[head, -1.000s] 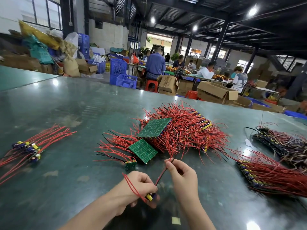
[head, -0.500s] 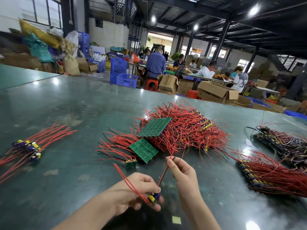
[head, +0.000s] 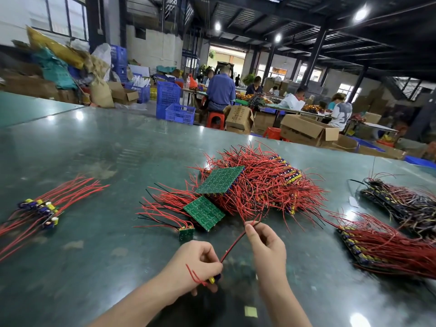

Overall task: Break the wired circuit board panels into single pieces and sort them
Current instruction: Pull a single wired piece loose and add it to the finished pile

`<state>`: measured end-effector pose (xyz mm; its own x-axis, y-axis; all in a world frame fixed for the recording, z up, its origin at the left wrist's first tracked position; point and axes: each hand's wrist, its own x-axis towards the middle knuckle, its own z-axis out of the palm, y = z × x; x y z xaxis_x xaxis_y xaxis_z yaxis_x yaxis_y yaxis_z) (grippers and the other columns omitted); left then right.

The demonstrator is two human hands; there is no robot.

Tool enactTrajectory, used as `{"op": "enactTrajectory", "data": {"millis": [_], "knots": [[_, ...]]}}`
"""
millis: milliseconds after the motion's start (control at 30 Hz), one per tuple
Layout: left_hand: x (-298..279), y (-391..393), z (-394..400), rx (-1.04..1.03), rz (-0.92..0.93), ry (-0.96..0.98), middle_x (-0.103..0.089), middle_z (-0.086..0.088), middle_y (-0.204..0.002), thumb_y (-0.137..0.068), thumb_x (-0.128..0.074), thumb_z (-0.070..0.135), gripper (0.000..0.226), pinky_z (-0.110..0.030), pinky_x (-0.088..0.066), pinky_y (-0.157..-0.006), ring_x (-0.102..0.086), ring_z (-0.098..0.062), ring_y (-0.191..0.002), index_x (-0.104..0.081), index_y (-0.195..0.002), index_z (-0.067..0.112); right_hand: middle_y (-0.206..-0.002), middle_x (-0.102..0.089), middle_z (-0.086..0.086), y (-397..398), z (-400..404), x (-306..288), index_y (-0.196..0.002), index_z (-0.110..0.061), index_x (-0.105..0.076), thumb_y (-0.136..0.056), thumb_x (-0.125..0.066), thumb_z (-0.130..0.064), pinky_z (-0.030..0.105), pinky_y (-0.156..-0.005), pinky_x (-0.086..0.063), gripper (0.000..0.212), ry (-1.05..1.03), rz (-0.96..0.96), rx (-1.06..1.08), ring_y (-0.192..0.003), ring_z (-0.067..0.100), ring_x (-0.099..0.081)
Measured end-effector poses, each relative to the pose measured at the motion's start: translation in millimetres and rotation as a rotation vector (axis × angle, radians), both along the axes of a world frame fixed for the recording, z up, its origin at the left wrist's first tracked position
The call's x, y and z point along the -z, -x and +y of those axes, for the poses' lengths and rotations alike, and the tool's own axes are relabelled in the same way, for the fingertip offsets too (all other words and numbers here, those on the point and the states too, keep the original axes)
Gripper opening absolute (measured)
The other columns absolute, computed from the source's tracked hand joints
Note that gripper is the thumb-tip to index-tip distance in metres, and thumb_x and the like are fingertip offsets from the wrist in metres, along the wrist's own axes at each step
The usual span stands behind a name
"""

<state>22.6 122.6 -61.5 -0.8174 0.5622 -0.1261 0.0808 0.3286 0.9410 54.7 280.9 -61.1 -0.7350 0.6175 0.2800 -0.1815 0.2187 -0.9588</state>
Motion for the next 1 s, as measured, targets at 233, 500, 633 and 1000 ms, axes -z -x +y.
{"op": "enactTrajectory", "data": {"millis": [233, 500, 633, 1000], "knots": [[-9.7, -2.6, 0.3, 0.18, -0.257, -0.07, -0.074, -0.006, -0.076, -0.067, -0.061, 0.024, 0.017, -0.016, -0.032, -0.035, -0.07, -0.018, -0.06, -0.053, -0.078, 0.013, -0.069, -0.067, -0.013, -1.3, -4.2, -4.9, -0.078, -0.017, -0.068, -0.088, -0.063, -0.003, 0.004, -0.065, -0.042, 0.018, 0.064, 0.105, 0.047, -0.065, -0.007, -0.058], [-4.6, -1.7, -0.4, 0.202, -0.234, -0.067, -0.075, -0.006, -0.078, -0.078, -0.063, 0.019, 0.012, -0.017, -0.037, -0.036, -0.07, -0.018, -0.063, -0.054, -0.081, 0.012, -0.076, -0.067, -0.009, -1.7, 1.5, -5.2, -0.081, -0.022, -0.068, -0.09, -0.061, -0.009, 0.005, -0.065, -0.045, 0.018, 0.2, 0.143, 0.171, -0.066, -0.009, -0.058], [-7.2, 1.4, -2.9, 0.23, -0.282, -0.143, -0.074, -0.007, -0.078, -0.08, -0.063, 0.018, 0.01, -0.019, -0.043, -0.043, -0.07, -0.019, -0.063, -0.055, -0.08, 0.013, -0.07, -0.057, -0.007, -2.1, 3.8, -3.3, -0.085, -0.019, -0.069, -0.09, -0.061, -0.012, 0.005, -0.054, -0.039, 0.013, 0.218, 0.151, 0.171, -0.056, -0.005, -0.046], [-21.9, 11.7, -5.6, -0.298, -0.393, -0.774, -0.075, -0.008, -0.091, -0.076, -0.067, 0.017, 0.014, -0.016, -0.044, -0.045, -0.06, -0.003, -0.055, -0.054, -0.074, 0.02, -0.083, -0.057, -0.004, 0.0, -10.8, -0.4, -0.113, -0.027, -0.059, -0.088, -0.062, -0.004, 0.008, -0.065, -0.04, 0.033, -0.08, 0.12, -0.026, -0.068, -0.003, -0.051]]}}
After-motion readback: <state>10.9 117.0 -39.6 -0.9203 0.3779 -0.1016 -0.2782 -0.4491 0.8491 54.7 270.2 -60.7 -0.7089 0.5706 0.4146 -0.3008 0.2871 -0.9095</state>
